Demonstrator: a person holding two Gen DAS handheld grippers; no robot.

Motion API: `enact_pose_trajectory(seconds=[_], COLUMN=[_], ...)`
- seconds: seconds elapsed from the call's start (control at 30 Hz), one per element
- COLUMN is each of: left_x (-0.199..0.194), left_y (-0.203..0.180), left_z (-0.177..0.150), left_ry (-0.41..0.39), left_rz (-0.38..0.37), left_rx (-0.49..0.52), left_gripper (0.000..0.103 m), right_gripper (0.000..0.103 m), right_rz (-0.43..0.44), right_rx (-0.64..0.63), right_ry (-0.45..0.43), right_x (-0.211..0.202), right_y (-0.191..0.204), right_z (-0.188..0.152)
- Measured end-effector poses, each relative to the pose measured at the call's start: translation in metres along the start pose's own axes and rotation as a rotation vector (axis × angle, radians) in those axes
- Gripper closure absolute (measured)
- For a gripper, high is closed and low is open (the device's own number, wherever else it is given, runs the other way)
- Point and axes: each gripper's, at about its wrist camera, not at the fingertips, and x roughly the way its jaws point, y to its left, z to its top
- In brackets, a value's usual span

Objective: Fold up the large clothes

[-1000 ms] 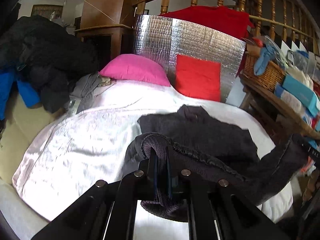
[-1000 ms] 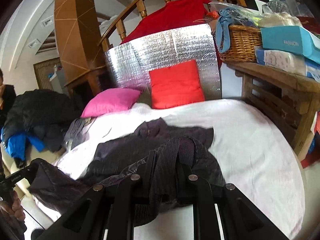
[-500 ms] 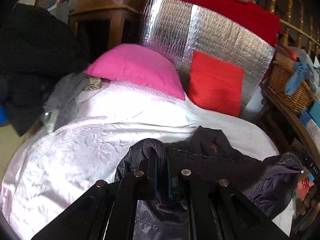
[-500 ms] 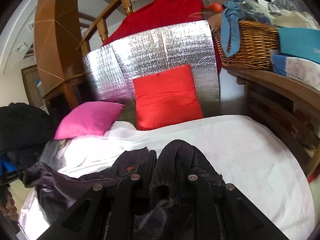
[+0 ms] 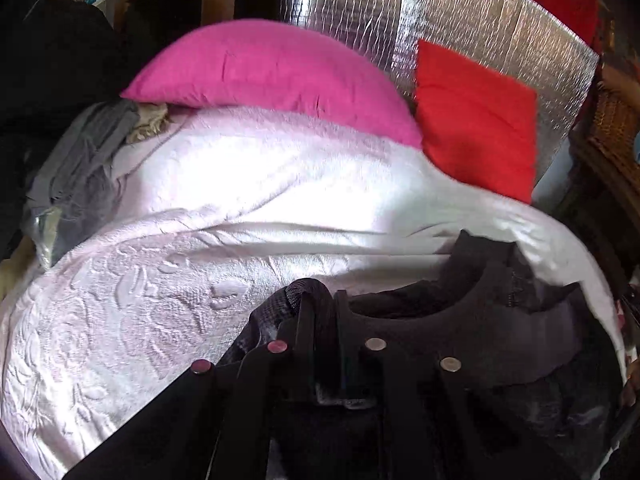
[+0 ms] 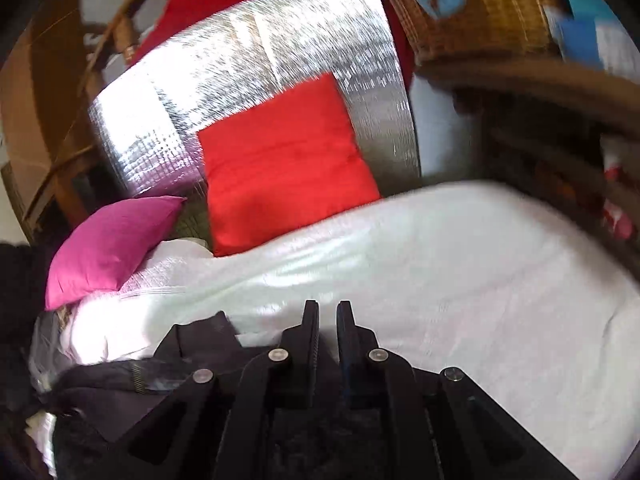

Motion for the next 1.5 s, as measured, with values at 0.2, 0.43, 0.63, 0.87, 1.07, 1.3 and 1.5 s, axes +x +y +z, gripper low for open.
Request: enact_pose_trajectory(seconds=[0.2,0.43,0.63,0.87,1.07,1.3,1.5], left_x=[-0.001,-0.076,-0.067,-0.064,-0.049,-0.101,-0.163], left_y=[0.013,0.052,0.063,0.025,0.008,-0.007,-0.029], left_z=[-0.003,-0.045,-0.09,-0.079,-0.092,-0.089,-0.089], left_ry=[0.029,-0.062,0.101,0.046,0.038,-0.117,-0.269], left_rz=[-0.098,0.006,0.13,0.24,0.336,0.331,0.278], left_rx=[-0.029,-0.19,-0.251,-0.051,0.061,0.103,0.113], left_gripper=[0.061,0.015,0.015,0.015,0.015,0.015,0.015], right_gripper=[0.068,0.01,0.065,0.084,0.075,0.026,0.026], right_rz=[0.098,0.123,-0.08,-0.186,-0.195,0.053,0.082], right_rx=[0.144,-0.083,-0.275,-0.303,-0.196,0.159,0.05], right_ry=[0.147,0.242,0.458,0.209,0.362,0.159,0.074], right_x=[0.008,0.008,0.072,0.028,0.071,-0.014,-0.112], right_y=[-0.039,-0.01,0.023,0.035,0.006,-0.026,-0.014], right_z=[-0.009,-0.008,-0.034,-0.019,-0.048,-0.028,-0.059])
